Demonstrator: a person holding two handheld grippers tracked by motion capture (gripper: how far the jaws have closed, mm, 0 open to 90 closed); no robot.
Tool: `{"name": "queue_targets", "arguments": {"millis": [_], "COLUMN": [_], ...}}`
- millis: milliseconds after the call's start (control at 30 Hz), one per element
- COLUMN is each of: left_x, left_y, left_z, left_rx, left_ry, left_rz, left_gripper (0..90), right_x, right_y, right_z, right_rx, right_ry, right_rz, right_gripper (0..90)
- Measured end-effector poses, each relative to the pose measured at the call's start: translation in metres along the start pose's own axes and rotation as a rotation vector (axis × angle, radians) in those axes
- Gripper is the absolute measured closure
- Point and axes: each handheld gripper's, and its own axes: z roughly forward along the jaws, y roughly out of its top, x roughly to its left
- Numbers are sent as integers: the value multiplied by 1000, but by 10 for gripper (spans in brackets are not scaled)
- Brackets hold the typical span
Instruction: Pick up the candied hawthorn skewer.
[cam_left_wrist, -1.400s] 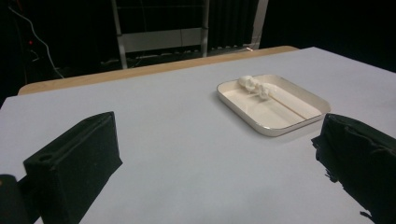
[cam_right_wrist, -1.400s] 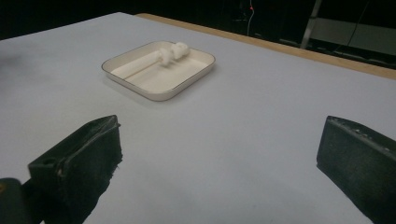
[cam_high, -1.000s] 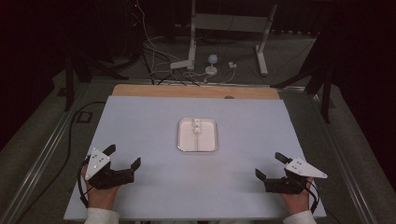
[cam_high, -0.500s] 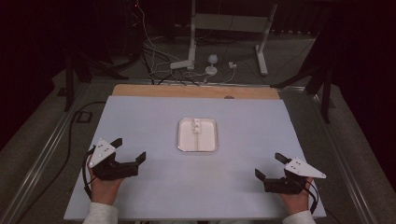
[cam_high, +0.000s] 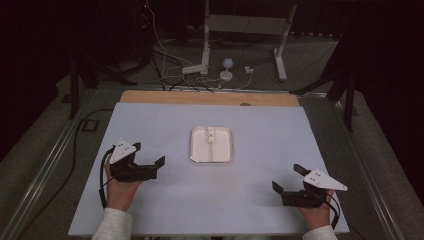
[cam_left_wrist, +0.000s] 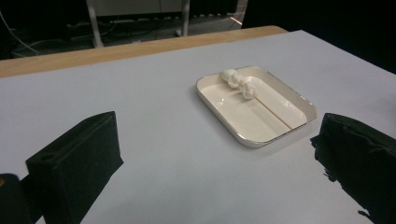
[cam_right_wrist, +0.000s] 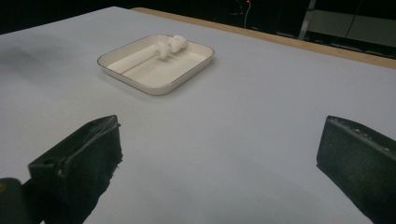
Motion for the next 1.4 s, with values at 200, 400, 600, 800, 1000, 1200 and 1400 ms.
{"name": "queue_targets", "arguments": {"millis": [200,400,600,800,1000,1200,1400], "left_x": [-2,-8,-14,-23,-30,-37,-44], "left_y": [3,8,10,11,13,15,14], "left_z": [10,24,37,52,67,80,94], "left_rx": [22,42,61,82,96,115,138], "left_ry": [-7,-25,-35,-52,-66,-77,-89], "left_rz": [6,8,10,13,12,14,12], "left_gripper": [11,11,11,11,11,11,12], "right_x": [0,0,0,0,0,0,0], "right_y": [0,0,0,0,-1,-1,-1], "right_z": [0,0,0,0,0,1,1], "right_rx": [2,2,3,4,5,7,8], "right_ry": [0,-3,-2,-2,-3,-2,-1], "right_rz": [-2,0,-4,-2,-4,-3,-5], "right_gripper": [0,0,0,0,0,0,0]}}
